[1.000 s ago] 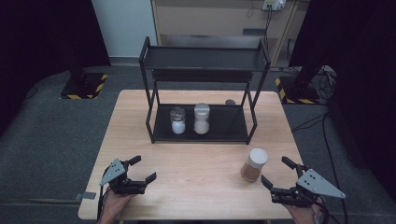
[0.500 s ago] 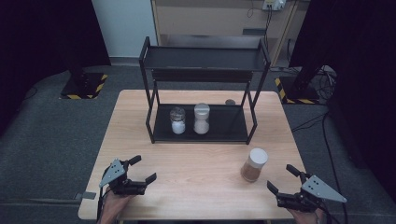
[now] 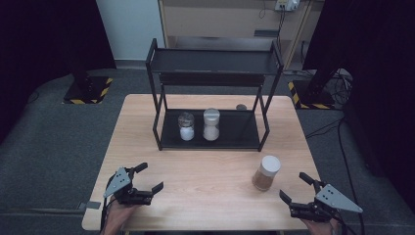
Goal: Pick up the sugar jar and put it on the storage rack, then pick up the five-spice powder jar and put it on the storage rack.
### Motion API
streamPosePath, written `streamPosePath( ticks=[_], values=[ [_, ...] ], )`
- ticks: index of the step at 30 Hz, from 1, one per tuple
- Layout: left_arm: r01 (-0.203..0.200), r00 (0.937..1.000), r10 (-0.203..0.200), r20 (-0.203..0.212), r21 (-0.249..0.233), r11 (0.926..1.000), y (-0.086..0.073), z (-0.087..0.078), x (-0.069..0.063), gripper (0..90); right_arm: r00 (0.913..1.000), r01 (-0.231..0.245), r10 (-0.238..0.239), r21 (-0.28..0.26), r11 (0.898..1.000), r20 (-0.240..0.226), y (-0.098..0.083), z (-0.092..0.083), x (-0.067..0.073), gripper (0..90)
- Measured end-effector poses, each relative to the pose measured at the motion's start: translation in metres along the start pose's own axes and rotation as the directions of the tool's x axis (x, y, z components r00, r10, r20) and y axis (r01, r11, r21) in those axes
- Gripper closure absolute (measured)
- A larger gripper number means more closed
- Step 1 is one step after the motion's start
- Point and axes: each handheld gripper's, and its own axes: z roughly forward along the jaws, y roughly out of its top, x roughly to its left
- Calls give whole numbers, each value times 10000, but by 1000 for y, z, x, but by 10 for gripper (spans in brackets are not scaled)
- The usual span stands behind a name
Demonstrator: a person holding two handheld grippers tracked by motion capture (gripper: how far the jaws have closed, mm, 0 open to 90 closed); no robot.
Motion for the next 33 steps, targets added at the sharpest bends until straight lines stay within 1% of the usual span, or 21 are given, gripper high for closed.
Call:
streamPosePath(
  ticks=[3, 5, 13, 18, 20, 24, 27, 29, 30, 33],
  values=[
    [-87, 9999, 87, -63, -27, 10000, 0, 0, -1, 9, 10000, -91, 91, 29, 10000, 25, 0, 0, -1, 70],
    [-72, 10000, 71, -46, -74, 9999, 0, 0, -1, 8, 9999, -114, 114, 26, 9999, 2, -1, 0, -1, 70],
    [-231, 9997, 230, -24, -139, 9996, 0, -1, -3, 7, 9999, -126, 126, 25, 9999, -50, 0, -1, -1, 70],
    [-176, 9998, 176, 21, -51, 9998, 1, 0, -3, 7, 9998, -165, 165, 49, 9999, -66, 0, 0, -2, 70],
    [-183, 9998, 183, 6, -89, 9998, 1, 0, -3, 7, 9998, -171, 171, 64, 9998, -75, 0, 0, -2, 70],
    [-173, 9998, 172, -78, -66, 9998, 2, 0, -5, 6, 9998, -190, 191, 50, 9998, -59, 1, -1, -2, 68],
    [-178, 9998, 178, -81, -35, 9998, 4, 1, -6, 5, 9995, -289, 289, 74, 9996, -100, 2, -1, -2, 68],
    [-206, 9997, 206, -153, -24, 9998, 6, 1, -8, 5, 9991, -405, 406, 51, 9992, -159, 2, -1, -3, 68],
    [-147, 9997, 146, -171, -27, 9999, 7, 0, -8, 5, 9989, -427, 427, 5, 9991, -194, 2, -1, -4, 68],
    [-171, 9996, 171, -224, 0, 9999, 9, -1, -9, 5, 9989, -436, 436, -22, 9990, -193, 3, -2, -3, 67]
  ],
)
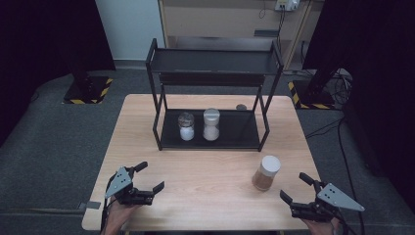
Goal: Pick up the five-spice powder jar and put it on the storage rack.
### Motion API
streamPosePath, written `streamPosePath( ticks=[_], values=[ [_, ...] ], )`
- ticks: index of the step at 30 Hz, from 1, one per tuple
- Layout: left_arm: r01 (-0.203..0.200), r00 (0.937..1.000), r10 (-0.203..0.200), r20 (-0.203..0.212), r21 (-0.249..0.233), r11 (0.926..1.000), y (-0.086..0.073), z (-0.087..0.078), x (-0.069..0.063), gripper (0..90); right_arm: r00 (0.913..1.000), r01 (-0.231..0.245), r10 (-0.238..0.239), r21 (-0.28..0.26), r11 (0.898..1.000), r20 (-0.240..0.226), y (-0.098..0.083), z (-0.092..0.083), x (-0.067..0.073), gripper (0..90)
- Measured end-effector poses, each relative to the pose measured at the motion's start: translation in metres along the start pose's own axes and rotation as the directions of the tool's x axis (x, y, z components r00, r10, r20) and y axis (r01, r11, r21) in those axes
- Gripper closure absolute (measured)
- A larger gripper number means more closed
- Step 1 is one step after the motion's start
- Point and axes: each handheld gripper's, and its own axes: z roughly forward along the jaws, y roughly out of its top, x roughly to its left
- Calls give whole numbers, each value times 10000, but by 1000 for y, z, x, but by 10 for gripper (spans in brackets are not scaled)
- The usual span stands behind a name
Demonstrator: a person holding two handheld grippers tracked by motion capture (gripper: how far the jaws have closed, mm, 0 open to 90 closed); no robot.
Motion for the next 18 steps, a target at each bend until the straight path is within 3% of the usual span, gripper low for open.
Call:
streamPosePath(
  ticks=[8, 18],
  values=[
    [125, 9999, -125, -76, -31, 9999, -2, -9, -3, 5, 9999, 94, -93, 50, 9999, -97, 11, 3, -1, 63],
    [218, 9996, -219, -155, -54, 9997, -7, -16, -3, 5, 9985, 430, -420, 278, 9987, -355, 36, 19, -5, 60]
  ],
)
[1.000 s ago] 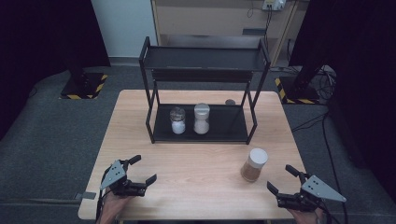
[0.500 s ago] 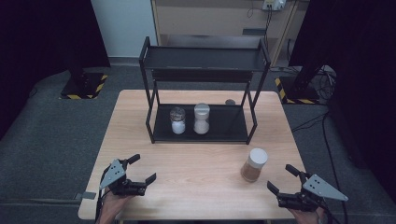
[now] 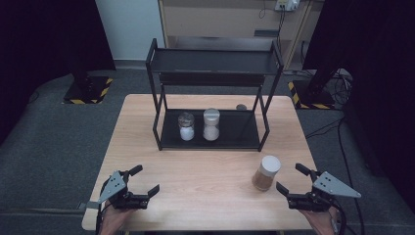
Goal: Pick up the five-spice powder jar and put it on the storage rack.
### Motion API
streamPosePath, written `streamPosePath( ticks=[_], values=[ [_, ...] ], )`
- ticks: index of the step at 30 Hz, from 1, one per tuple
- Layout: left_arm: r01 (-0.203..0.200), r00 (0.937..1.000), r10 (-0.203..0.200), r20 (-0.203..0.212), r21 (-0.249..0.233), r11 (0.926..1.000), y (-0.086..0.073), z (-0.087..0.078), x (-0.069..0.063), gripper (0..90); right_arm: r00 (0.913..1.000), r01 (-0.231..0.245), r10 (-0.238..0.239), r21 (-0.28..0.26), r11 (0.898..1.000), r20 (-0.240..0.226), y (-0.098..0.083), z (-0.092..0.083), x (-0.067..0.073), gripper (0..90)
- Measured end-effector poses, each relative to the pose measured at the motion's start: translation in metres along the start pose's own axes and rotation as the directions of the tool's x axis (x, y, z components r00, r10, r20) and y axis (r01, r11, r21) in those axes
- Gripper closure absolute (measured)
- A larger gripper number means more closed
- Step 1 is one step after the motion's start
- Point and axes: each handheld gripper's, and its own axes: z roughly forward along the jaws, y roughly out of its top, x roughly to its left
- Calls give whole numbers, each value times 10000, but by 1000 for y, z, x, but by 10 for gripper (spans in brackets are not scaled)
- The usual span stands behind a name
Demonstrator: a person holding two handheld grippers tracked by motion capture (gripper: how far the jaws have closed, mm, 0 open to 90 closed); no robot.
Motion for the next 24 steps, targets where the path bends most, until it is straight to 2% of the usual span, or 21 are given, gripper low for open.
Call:
streamPosePath(
  ticks=[7, 13, 24],
  values=[
    [-28, 10000, 28, 15, 0, 10000, -1, -1, 1, 5, 9997, 50, -40, 422, 9991, -228, 12, 17, -8, 60],
    [-30, 10000, 30, -50, -76, 10000, -2, -2, 1, 6, 9991, -96, 125, 680, 9976, -413, 15, 34, -13, 63],
    [-44, 10000, 43, -73, -30, 10000, -3, -2, 2, 7, 9991, -125, 173, 1214, 9925, -385, 15, 59, -18, 79]
  ],
)
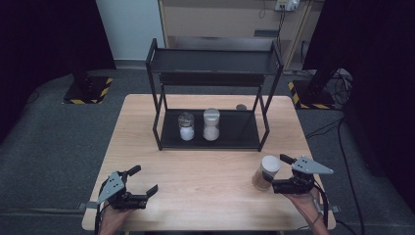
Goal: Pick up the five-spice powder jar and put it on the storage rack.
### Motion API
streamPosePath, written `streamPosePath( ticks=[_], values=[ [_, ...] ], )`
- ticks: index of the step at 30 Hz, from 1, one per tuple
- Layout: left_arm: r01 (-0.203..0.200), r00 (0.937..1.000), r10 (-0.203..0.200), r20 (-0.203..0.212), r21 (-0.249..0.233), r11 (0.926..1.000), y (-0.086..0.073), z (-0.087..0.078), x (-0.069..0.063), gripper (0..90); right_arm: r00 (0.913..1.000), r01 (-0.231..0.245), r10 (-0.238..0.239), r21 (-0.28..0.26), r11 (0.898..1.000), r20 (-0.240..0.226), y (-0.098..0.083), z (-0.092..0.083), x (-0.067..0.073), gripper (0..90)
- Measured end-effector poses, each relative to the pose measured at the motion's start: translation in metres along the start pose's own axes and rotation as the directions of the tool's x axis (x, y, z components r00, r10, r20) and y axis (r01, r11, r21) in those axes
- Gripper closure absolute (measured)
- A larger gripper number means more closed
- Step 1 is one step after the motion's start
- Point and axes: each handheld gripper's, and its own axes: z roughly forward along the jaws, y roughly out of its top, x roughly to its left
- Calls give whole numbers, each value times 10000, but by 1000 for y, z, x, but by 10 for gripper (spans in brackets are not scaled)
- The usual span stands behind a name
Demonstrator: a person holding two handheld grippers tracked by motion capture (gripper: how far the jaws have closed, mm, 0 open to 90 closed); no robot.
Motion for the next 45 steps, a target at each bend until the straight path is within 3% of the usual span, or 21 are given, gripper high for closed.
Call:
streamPosePath(
  ticks=[15, 18, 20, 28, 35, 40, 45],
  values=[
    [31, 10000, -31, 49, -21, 10000, -1, -1, 1, 6, 9999, -99, 102, 446, 9990, -68, -2, 18, -7, 184],
    [58, 10000, -58, 62, 0, 10000, -1, -1, 2, 6, 9998, -117, 122, 382, 9992, -139, -4, 19, -7, 275],
    [59, 10000, -59, 67, -12, 10000, -1, -1, 2, 7, 9999, 123, -120, 332, 9994, -87, -5, 19, -4, 333],
    [67, 10000, -67, 54, -16, 10000, -1, -1, 3, 7, 10000, 89, -89, 253, 9996, -17, -7, 19, -3, 340],
    [122, 9999, -122, 104, 40, 9999, -2, -1, 4, 7, 9993, 380, -381, 321, 9988, 24, -4, 18, 1, 341],
    [128, 9998, -128, 119, 45, 9999, -2, -1, 4, 7, 9992, 377, -374, 224, 9990, -125, 0, 18, 0, 341],
    [130, 9999, -131, 109, 35, 9999, -2, -2, 5, 7, 9974, 619, -611, 187, 9979, -388, 15, 19, -2, 341]
  ],
)
